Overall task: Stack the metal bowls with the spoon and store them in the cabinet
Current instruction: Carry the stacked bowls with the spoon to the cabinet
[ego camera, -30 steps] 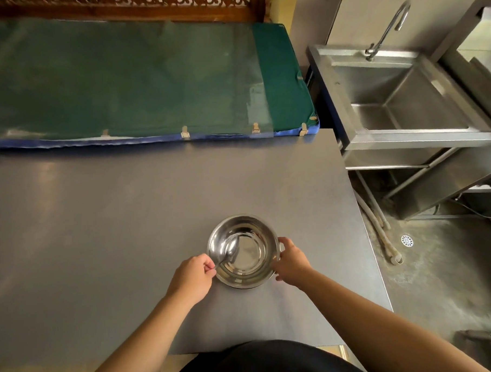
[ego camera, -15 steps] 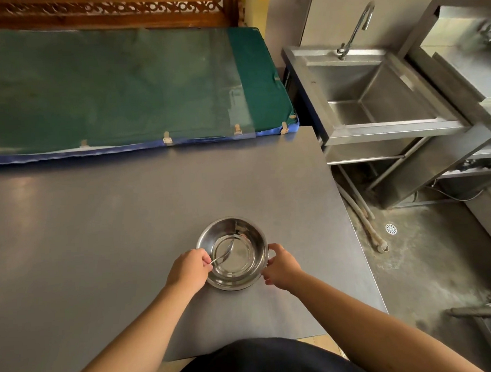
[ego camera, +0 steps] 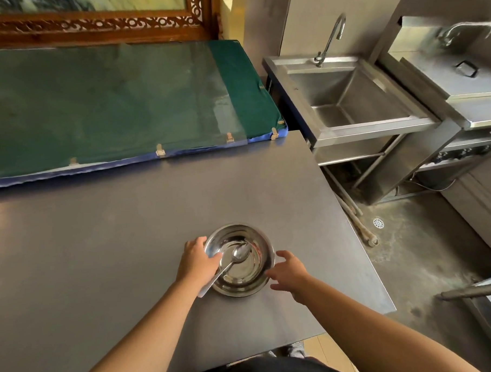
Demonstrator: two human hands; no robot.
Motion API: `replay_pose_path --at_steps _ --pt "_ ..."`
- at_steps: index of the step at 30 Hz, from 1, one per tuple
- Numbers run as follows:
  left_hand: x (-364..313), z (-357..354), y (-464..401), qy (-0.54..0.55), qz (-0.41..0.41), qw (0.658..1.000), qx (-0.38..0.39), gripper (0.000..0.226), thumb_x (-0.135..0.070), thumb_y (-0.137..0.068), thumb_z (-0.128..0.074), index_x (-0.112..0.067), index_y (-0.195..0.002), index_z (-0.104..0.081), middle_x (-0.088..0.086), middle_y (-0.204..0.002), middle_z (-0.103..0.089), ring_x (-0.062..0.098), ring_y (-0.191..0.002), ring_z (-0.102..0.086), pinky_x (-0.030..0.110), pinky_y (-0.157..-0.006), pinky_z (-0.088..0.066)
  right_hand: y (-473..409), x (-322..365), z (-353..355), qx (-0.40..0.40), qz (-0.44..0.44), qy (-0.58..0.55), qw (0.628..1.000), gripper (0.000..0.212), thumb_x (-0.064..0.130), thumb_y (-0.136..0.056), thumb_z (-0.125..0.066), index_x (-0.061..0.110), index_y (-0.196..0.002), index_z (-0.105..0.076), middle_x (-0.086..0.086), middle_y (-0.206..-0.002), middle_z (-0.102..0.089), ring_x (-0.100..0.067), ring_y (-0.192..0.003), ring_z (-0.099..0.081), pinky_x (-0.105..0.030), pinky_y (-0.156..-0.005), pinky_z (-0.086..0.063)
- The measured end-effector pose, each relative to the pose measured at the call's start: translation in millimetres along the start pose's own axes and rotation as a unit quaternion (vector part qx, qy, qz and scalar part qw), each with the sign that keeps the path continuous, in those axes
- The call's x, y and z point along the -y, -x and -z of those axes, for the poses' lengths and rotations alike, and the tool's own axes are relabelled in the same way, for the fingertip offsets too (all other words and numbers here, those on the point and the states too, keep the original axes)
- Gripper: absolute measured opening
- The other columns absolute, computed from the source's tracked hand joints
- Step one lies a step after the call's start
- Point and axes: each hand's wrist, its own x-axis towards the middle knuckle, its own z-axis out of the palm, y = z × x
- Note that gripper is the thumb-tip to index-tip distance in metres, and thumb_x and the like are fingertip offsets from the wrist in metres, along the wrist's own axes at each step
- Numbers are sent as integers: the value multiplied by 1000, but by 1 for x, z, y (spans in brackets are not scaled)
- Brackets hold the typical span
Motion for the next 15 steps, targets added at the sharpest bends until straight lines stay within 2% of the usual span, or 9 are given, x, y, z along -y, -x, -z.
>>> replay_pose_path --at_steps 2,3,5,7,10,13,15 --pt "-5 2 -7 16 16 999 34 62 -40 -83 -67 -16 -138 -51 9 -133 -51 28 -112 -59 35 -92 -48 0 1 -2 -6 3 -21 1000 76 -4 -81 -74 17 -147 -43 -17 -118 -70 -26 -100 -70 -36 -74 -65" --pt "-7 3 -11 25 22 998 50 58 -40 -82 -67 -15 -133 -54 9 -130 -55 28 -109 -60 36 -90 -50 0 2 -3 -8 5 -31 999 74 -6 -81 -73 15 -146 -44 -19 -117 -71 -25 -94 -69 -35 -72 -64" --pt "-10 8 -15 47 27 996 73 43 -37 -81 -66 -15 -117 -62 7 -116 -65 27 -100 -63 34 -82 -51 -1 2 -5 -15 7 -60 998 70 -9 -82 -70 13 -144 -49 -21 -114 -71 -25 -86 -67 -39 -74 -64" --pt "-10 13 -17 62 28 994 80 27 -34 -79 -66 -16 -98 -65 4 -98 -70 25 -89 -65 34 -76 -52 0 2 -7 -20 2 -77 997 67 -10 -84 -68 14 -143 -51 -23 -118 -68 -29 -92 -68 -42 -78 -64" --pt "-9 17 -18 79 31 992 91 19 -35 -75 -65 -18 -82 -66 2 -79 -69 26 -76 -65 35 -69 -53 5 2 -6 -15 5 -80 997 65 -12 -84 -65 13 -142 -51 -25 -118 -67 -32 -93 -70 -44 -77 -65" --pt "-11 20 -13 89 41 990 105 19 -38 -76 -67 -20 -83 -65 7 -86 -71 24 -73 -63 34 -66 -53 8 1 -2 -28 22 -80 996 64 -14 -84 -63 11 -142 -53 -27 -116 -68 -34 -90 -70 -52 -86 -62" --pt "-15 22 -8 107 45 986 118 25 -39 -77 -69 -20 -94 -68 4 -89 -72 21 -75 -66 31 -63 -52 13 0 5 -37 33 -73 996 65 -15 -83 -63 10 -142 -52 -23 -111 -69 -37 -96 -73 -52 -85 -62"
